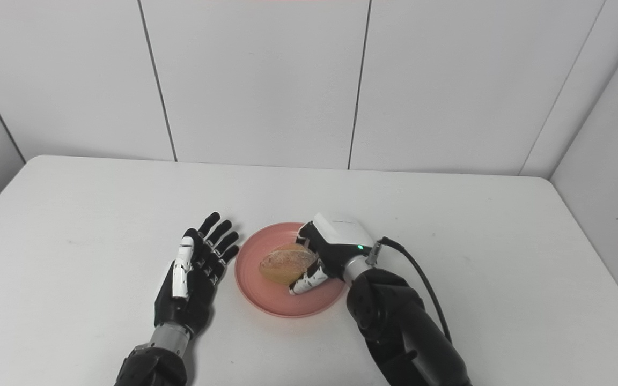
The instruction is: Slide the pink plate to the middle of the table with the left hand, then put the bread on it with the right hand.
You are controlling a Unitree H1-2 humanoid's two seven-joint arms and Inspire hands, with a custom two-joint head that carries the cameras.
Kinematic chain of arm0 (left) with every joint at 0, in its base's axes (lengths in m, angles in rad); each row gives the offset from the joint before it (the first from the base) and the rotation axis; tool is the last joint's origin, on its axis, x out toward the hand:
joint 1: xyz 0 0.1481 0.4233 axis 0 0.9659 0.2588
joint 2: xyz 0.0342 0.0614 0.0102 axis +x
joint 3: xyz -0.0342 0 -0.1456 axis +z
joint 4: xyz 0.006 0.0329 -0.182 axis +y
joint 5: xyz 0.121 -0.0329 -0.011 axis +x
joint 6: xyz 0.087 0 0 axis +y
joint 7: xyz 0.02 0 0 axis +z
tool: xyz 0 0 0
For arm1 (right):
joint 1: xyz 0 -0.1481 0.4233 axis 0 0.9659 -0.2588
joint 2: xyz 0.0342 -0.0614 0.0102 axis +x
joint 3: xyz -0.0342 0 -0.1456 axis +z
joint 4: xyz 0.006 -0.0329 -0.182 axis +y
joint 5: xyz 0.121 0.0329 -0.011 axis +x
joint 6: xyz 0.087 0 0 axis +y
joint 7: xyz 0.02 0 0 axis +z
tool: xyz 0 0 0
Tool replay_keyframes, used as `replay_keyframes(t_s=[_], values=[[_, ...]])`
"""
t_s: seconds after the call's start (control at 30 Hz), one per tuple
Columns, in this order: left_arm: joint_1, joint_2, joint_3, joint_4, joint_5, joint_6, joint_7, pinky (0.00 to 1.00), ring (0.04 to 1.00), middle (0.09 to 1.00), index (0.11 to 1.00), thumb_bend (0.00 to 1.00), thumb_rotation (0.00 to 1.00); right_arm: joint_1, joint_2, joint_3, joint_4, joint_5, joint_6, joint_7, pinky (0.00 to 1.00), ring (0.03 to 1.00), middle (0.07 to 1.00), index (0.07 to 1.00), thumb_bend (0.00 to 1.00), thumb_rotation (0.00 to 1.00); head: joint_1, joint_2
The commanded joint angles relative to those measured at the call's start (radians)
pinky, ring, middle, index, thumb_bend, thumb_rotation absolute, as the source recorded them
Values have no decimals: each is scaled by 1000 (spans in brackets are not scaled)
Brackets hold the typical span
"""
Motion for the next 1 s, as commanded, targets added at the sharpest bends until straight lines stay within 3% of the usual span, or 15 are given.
replay_keyframes(t_s=[0.0, 0.03, 0.1, 0.13, 0.2, 0.3, 0.43, 0.5, 0.97], values=[[12, -11, -7, -5, 10, 27, 10, 900, 884, 894, 878, 400, 1000, -25, -2, -17, -47, -21, -4, 5, 247, 340, 439, 488, 513, 158, 1, 0], [12, -13, -7, -5, 10, 29, 11, 900, 884, 894, 878, 400, 1000, -26, -1, -22, -50, -27, -3, 17, 248, 342, 441, 488, 513, 159, 2, 0], [11, -14, -7, -5, 11, 30, 13, 898, 882, 892, 876, 395, 1000, -27, 0, -29, -56, -33, -3, 34, 358, 461, 550, 608, 681, 321, 3, 0], [11, -14, -7, -5, 12, 29, 13, 898, 880, 892, 876, 392, 1000, -27, 0, -32, -58, -36, -3, 41, 410, 519, 607, 652, 727, 355, 3, 0], [11, -17, -6, -7, 14, 31, 17, 893, 875, 887, 871, 388, 1000, -28, -4, -32, -63, -38, -4, 49, 460, 590, 686, 735, 808, 400, 4, 1], [12, -18, -6, -11, 13, 36, 18, 892, 876, 886, 870, 390, 1000, -30, -2, -36, -68, -54, -3, 71, 461, 610, 718, 800, 863, 428, 5, 2], [13, -17, -7, -12, 13, 34, 14, 894, 881, 890, 873, 389, 1000, -34, -2, -35, -74, -59, -4, 92, 609, 766, 854, 875, 950, 464, 6, 3], [13, -18, -6, -13, 13, 37, 17, 892, 881, 890, 872, 385, 1000, -37, -6, -33, -74, -54, -4, 99, 704, 834, 903, 912, 969, 474, 6, 3], [14, -18, -6, -14, 10, 39, 21, 889, 878, 887, 870, 389, 1000, -52, -22, -24, -101, -66, -8, 138, 868, 936, 951, 970, 1000, 554, 4, 2]])
